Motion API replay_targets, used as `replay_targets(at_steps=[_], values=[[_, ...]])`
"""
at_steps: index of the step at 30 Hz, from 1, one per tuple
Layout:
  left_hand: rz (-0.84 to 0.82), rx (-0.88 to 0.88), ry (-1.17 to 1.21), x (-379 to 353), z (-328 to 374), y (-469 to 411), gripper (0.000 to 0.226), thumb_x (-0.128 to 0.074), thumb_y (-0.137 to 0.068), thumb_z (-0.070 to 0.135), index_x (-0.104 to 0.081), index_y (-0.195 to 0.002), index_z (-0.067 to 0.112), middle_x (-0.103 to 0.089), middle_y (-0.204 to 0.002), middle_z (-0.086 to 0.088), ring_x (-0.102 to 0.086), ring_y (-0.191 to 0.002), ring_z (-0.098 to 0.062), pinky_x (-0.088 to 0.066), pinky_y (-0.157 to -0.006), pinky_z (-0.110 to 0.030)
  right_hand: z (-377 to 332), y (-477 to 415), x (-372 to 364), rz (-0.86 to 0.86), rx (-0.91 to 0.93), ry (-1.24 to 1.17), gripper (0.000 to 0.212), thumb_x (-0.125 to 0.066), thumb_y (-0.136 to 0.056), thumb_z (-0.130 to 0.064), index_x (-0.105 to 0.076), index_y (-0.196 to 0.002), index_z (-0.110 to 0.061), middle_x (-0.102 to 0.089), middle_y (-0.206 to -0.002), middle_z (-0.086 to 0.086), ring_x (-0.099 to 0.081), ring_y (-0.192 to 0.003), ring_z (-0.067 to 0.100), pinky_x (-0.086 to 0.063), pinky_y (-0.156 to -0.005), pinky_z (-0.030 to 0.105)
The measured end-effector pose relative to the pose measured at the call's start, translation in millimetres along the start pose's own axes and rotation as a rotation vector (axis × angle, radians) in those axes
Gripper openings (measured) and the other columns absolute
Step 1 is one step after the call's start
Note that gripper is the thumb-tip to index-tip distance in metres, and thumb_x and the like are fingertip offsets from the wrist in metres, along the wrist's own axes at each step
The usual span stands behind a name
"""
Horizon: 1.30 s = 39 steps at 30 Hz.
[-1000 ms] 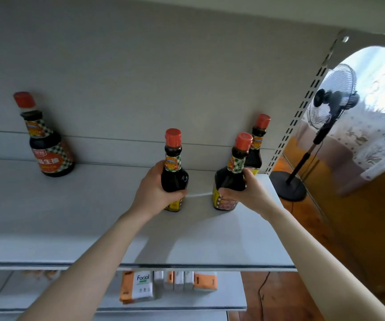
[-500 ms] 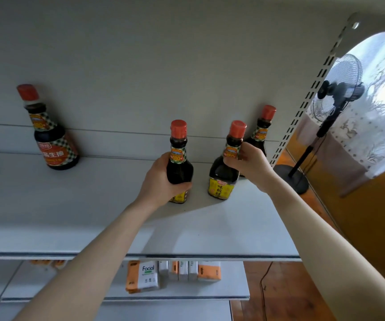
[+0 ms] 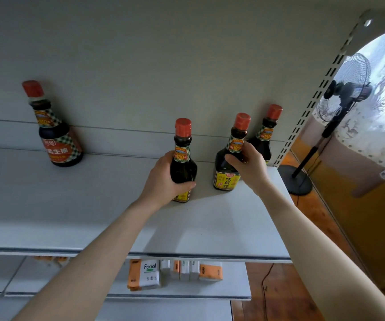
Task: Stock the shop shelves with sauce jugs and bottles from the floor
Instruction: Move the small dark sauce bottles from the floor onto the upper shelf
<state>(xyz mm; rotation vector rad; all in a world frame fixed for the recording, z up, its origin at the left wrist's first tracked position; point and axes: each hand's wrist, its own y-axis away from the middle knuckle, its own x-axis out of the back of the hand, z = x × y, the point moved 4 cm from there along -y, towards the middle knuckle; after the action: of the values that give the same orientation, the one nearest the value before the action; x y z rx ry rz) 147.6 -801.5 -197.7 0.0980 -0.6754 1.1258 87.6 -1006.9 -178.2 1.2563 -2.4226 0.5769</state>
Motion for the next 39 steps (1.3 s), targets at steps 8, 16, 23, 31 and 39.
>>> replay_targets(at_steps=[8, 16, 23, 31, 39], values=[[0.002, -0.017, 0.004, -2, -4, -1, 0.066, -0.082, -0.062, 0.024, -0.05, -0.12, 0.018, -0.058, -0.117, -0.003, -0.054, -0.11, -0.02, -0.038, -0.086, -0.026, 39, 41, -10, 0.207, -0.246, 0.003, 0.052, -0.075, -0.074, -0.036, -0.05, -0.109, -0.005, -0.059, -0.101, 0.009, -0.056, -0.095, 0.023, -0.038, -0.074, 0.027], [-0.002, -0.01, 0.037, -1, -3, -1, 0.062, -0.082, -0.064, 0.019, -0.051, -0.117, 0.019, -0.058, -0.113, 0.001, -0.052, -0.102, -0.013, -0.036, -0.083, -0.023, 53, 34, -17, 0.184, -0.314, -0.001, 0.043, -0.067, -0.082, -0.035, -0.057, -0.109, -0.002, -0.062, -0.103, 0.01, -0.056, -0.099, 0.024, -0.035, -0.076, 0.025], [-0.012, -0.014, 0.046, -1, -2, -1, 0.058, -0.08, -0.061, 0.026, -0.05, -0.11, 0.024, -0.055, -0.108, 0.007, -0.051, -0.099, -0.011, -0.036, -0.081, -0.023, 54, 16, -18, 0.25, -0.363, 0.012, 0.031, -0.066, -0.083, -0.035, -0.057, -0.08, -0.006, -0.052, -0.073, 0.003, -0.046, -0.075, 0.02, -0.031, -0.058, 0.028], [-0.019, -0.005, 0.029, -2, -4, -2, 0.065, -0.074, -0.057, 0.034, -0.051, -0.116, 0.021, -0.056, -0.111, 0.006, -0.051, -0.101, -0.01, -0.036, -0.083, -0.023, 60, 6, -24, 0.286, -0.434, 0.011, 0.048, -0.066, -0.082, -0.036, -0.038, -0.053, -0.012, -0.039, -0.053, 0.002, -0.034, -0.053, 0.016, -0.025, -0.047, 0.027], [-0.022, -0.006, 0.028, -1, -2, -2, 0.065, -0.072, -0.055, 0.036, -0.051, -0.116, 0.021, -0.055, -0.107, 0.009, -0.05, -0.098, -0.007, -0.036, -0.081, -0.021, 61, 1, -28, 0.307, -0.457, -0.065, 0.04, -0.066, -0.082, -0.037, -0.063, -0.081, 0.003, -0.055, -0.076, 0.01, -0.045, -0.072, 0.023, -0.027, -0.061, 0.024]])
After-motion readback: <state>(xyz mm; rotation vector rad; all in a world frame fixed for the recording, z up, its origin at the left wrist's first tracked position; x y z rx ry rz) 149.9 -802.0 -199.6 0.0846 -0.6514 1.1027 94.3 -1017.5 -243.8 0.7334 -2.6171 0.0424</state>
